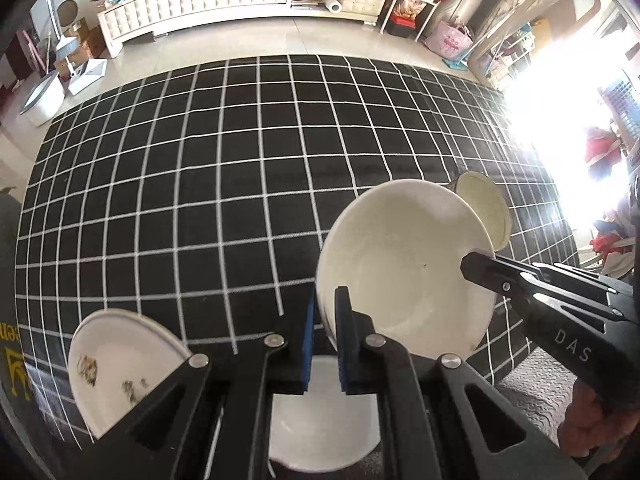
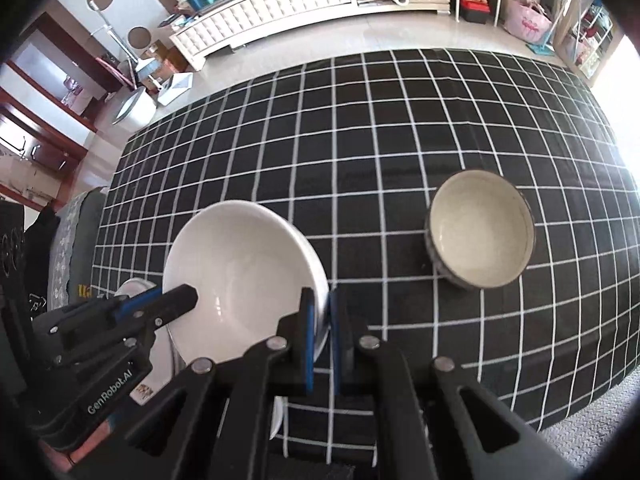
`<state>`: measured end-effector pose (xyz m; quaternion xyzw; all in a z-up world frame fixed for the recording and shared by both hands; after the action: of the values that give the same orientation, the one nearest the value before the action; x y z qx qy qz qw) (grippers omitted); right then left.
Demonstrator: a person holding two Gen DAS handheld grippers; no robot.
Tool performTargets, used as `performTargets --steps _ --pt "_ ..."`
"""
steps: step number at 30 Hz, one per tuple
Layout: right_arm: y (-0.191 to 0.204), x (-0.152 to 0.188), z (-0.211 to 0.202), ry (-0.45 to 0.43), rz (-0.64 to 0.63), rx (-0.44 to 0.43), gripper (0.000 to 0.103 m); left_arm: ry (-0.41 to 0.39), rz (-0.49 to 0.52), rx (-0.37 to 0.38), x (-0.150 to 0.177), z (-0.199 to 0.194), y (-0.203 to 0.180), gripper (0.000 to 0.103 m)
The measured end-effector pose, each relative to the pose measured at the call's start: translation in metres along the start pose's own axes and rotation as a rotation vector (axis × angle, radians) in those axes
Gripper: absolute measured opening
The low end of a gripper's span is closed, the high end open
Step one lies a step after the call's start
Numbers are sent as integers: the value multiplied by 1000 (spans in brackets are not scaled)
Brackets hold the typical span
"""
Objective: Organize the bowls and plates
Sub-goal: 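Carry the cream bowl with the left tool over the plain white bowl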
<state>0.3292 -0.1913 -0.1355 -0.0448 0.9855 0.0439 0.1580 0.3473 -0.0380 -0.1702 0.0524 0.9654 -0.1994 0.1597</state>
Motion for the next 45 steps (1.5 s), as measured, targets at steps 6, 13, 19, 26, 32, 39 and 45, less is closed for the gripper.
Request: performTargets --steps 6,13,19,26,32,39,45 --pt "26 12 -6 -7 -21 6 10 -26 -10 -16 25 -23 16 8" --pt "48 35 -3 12 -40 5 10 -18 -44 -10 56 -40 39 8" --pt "61 51 4 40 -52 10 10 1 -70 -12 79 -42 58 8" --pt "65 71 18 82 -51 12 10 31 -89 -14 100 -33 69 8" --pt "64 79 31 114 -42 13 10 48 -98 -19 109 -26 71 8" --pt "66 86 41 141 -41 4 10 68 -117 -25 116 -19 78 8" --pt "65 89 46 156 -41 8 10 78 -117 -23 117 -16 78 8"
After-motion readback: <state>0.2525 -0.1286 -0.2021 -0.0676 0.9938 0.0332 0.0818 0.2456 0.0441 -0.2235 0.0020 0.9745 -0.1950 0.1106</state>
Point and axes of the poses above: each gripper's, at about its wrist camera, not at the fingertips, and z roughly the way its jaws point, y to its left, x to its underside, the point moved 5 cm from there along z, roughly the way its jaws point, and after that the axes turned 11 degrees about x, right-handed, at the moved point
